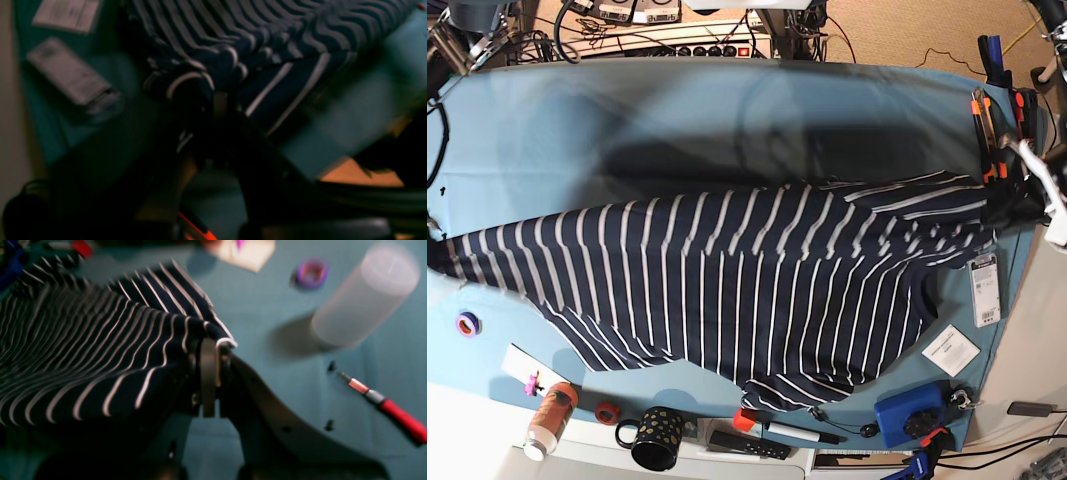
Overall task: Layout the t-shirt on the table in an organized manner, then fold the t-shirt properly
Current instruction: 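Lay the shirt down and regrasp its corner with the left gripper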
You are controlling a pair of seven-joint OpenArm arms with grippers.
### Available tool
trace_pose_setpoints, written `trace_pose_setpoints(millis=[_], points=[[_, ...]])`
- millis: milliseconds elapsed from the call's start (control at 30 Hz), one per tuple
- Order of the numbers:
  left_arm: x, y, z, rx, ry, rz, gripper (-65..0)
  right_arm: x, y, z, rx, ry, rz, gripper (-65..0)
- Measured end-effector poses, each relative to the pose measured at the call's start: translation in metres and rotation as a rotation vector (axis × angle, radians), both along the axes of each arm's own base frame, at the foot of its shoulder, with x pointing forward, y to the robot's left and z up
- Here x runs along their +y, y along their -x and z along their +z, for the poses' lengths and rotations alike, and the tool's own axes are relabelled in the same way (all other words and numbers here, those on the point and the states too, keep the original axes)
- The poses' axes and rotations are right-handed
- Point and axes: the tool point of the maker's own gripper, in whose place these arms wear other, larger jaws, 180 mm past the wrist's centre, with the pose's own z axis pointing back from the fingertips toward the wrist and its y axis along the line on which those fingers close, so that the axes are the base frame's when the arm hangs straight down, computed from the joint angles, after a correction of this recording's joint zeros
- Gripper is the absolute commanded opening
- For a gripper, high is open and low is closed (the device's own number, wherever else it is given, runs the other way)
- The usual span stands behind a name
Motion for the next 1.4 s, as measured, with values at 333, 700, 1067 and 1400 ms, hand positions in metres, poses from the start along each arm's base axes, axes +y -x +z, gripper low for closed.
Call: trace_pose_setpoints(millis=[333, 700, 1067, 1400], points=[[-0.015, -0.054, -0.064, 0.0, 0.008, 0.139, -65.0, -0.008, -0.026, -0.091, 0.155, 0.123, -0.114, -65.0], [0.006, -0.072, -0.072, 0.06, -0.005, 0.279, -28.5, -0.004, -0.024, -0.105, 0.212, 0.164, -0.094, -65.0], [-0.023, -0.047, -0.059, 0.161, -0.044, 0.155, -28.5, -0.004, -0.022, -0.107, 0.227, 0.163, -0.094, -65.0], [-0.037, 0.002, -0.078, 0.224, -0.105, 0.164, -28.5, -0.004, -0.021, -0.108, 0.23, 0.163, -0.094, -65.0]])
